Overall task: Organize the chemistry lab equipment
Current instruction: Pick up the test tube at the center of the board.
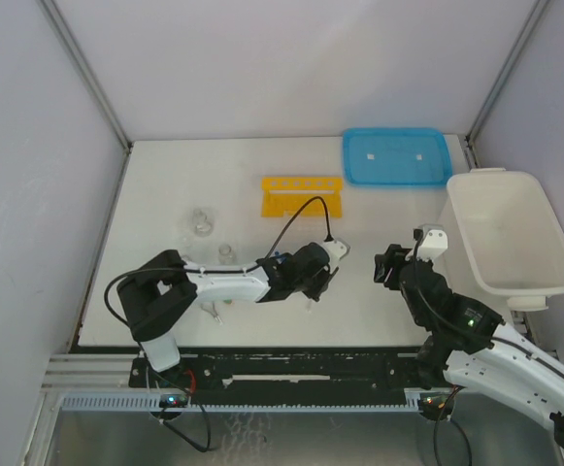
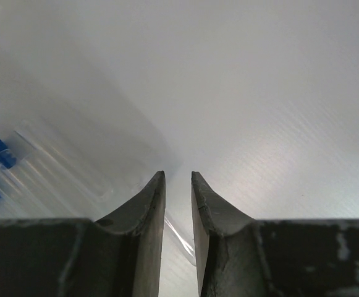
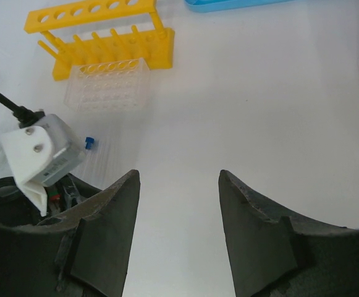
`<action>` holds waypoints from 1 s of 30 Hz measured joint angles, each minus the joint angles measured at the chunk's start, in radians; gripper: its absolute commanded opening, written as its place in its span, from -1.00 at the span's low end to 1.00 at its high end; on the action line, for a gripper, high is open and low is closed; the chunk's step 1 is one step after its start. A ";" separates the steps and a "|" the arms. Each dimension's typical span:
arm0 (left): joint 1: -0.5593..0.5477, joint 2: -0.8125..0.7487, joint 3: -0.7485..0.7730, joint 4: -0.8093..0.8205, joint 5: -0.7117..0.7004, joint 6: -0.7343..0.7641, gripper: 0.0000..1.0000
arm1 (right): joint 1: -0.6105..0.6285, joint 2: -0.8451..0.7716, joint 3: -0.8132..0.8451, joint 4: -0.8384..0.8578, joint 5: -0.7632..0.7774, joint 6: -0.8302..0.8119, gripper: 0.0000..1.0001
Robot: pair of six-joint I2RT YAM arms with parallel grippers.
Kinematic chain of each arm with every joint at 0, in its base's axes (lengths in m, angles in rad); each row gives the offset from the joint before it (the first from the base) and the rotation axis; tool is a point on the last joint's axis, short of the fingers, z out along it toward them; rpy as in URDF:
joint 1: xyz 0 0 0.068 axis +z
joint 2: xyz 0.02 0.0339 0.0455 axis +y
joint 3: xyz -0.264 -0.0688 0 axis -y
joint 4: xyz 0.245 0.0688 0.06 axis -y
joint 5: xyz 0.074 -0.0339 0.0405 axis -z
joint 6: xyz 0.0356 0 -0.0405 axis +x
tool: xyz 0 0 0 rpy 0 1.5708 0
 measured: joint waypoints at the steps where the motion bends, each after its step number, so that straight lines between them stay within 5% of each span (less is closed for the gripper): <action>1: 0.000 -0.010 0.000 0.000 -0.004 -0.006 -0.43 | 0.000 0.002 0.000 0.001 0.000 0.000 0.09; 30: 0.006 0.029 0.037 -0.132 -0.100 -0.198 -0.47 | 0.000 0.000 -0.014 0.003 -0.004 0.004 0.10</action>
